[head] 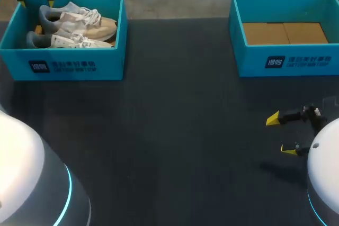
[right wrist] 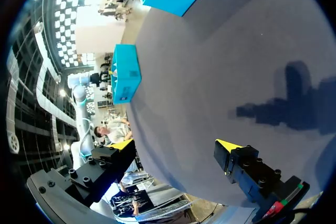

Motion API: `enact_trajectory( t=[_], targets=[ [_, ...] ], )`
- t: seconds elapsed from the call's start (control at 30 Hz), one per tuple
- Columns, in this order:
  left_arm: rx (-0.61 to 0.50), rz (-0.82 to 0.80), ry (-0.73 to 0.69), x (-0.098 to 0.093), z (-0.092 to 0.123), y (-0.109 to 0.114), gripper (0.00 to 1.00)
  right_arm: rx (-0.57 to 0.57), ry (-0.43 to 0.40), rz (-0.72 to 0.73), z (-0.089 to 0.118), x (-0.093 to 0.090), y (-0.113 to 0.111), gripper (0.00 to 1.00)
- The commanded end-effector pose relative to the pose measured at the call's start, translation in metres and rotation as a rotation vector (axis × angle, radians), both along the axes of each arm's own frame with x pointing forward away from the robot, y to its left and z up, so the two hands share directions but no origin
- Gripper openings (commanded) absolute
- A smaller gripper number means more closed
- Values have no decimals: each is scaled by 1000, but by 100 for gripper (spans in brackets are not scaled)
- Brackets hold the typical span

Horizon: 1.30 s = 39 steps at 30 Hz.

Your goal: Take the shoe out of the shoebox, open the shoe tongue, remove and reinsert the insole, then place the shoe into the shoebox

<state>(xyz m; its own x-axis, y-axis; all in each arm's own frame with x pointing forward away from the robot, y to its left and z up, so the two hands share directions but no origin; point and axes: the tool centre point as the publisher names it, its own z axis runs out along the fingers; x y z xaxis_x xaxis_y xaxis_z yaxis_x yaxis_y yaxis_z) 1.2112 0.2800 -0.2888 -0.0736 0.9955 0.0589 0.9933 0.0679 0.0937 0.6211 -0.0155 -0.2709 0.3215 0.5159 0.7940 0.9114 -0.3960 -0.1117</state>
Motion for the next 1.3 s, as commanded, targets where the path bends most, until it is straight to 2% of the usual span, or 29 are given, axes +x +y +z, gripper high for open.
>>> enact_trajectory(
  t=[0.03, 0.3, 0.77, 1.3],
  targets=[
    [4, -2, -22, -18, 17, -3, 100, -2, -2, -2, 1, -2, 0, 100],
    [5, 4, -29, -30, 39, -4, 100, -2, -2, -2, 1, -2, 0, 100],
    [-33, 5, -18, -71, 80, -3, 100, -2, -2, -2, 1, -2, 0, 100],
    [-34, -7, 65, -118, 85, 8, 100, -2, -2, -2, 1, -2, 0, 100]
  ],
)
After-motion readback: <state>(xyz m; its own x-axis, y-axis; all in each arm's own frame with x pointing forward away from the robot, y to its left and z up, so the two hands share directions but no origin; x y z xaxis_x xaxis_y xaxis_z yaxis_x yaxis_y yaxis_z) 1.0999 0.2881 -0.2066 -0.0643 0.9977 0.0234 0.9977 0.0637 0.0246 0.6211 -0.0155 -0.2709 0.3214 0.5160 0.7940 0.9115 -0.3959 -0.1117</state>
